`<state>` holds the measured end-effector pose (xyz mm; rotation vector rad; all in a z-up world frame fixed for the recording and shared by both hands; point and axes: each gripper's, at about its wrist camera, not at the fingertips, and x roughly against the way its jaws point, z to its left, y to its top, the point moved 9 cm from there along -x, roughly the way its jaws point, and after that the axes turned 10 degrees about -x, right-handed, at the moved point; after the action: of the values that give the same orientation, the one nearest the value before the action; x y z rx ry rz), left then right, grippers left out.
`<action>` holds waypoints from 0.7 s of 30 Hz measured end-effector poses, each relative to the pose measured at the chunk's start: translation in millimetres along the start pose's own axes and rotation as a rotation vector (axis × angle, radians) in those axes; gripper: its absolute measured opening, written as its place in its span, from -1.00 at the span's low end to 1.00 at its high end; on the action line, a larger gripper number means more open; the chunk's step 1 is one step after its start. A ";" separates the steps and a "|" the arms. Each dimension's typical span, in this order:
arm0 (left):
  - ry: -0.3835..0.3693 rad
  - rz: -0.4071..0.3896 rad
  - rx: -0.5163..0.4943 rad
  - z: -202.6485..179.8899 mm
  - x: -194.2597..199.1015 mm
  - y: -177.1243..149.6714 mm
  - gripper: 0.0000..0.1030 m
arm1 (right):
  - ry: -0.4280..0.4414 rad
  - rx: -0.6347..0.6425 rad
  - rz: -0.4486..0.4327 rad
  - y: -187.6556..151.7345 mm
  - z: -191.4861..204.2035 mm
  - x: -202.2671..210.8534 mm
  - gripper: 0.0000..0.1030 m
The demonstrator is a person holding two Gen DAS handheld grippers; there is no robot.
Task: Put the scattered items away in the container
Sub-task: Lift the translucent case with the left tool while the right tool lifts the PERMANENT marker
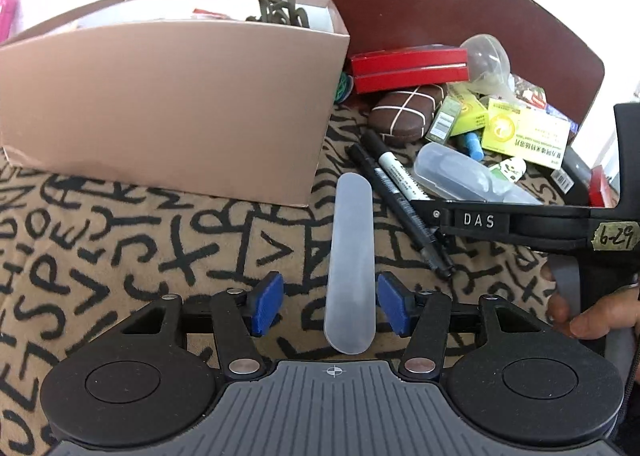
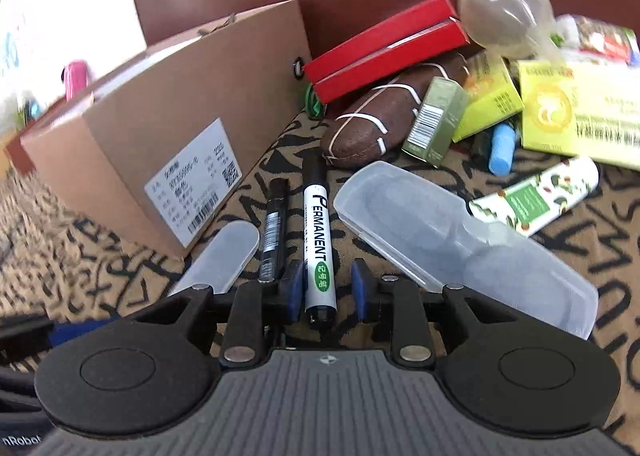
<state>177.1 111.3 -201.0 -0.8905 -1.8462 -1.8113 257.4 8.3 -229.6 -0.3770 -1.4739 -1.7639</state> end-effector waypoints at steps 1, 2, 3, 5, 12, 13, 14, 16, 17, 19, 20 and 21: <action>0.007 0.001 -0.017 -0.3 -1.2 -0.1 -0.11 | -0.003 0.010 0.005 -1.6 0.4 1.6 -0.64; 0.017 0.002 -0.036 -0.6 -2.1 -0.4 -0.28 | 0.001 0.006 0.012 -3.5 0.1 4.6 -0.66; 0.022 0.006 -0.055 -1.1 -2.4 -1.1 -0.47 | 0.005 -0.004 0.019 -6.0 -0.9 9.2 -0.66; 0.011 0.016 -0.069 -1.4 0.5 -3.2 -0.51 | 0.015 -0.015 0.035 -15.2 -3.5 22.4 -0.66; -0.093 0.097 -0.111 -0.9 34.6 -28.6 -0.52 | 0.044 0.026 0.126 -78.3 -12.8 92.6 -0.65; -0.116 0.115 -0.120 -1.8 39.9 -32.8 -0.42 | 0.051 0.040 0.144 -86.4 -12.0 101.4 -0.64; -0.133 0.130 -0.126 -2.8 43.7 -35.9 -0.33 | 0.053 0.050 0.153 -91.8 -11.0 107.7 -0.63; -0.131 0.129 -0.123 -4.2 46.0 -35.9 0.07 | 0.040 0.053 0.149 -94.0 -10.0 112.7 -0.45; -0.127 0.122 -0.127 -5.5 45.6 -34.3 0.12 | 0.033 0.053 0.138 -92.1 -9.7 112.1 -0.34; -0.107 0.107 -0.143 -8.4 41.6 -29.9 0.20 | 0.006 0.043 0.110 -84.8 -9.8 105.9 -0.22; -0.100 0.102 -0.148 -9.6 38.8 -28.3 0.24 | -0.002 0.038 0.097 -81.2 -8.9 101.8 -0.10; -0.093 0.103 -0.150 -10.8 35.2 -27.3 0.30 | -0.007 0.033 0.089 -78.1 -7.3 97.4 0.00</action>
<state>131.6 107.5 -196.1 -1.1201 -1.7020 -1.8928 140.2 -34.2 -220.7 -0.4255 -1.4674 -1.6675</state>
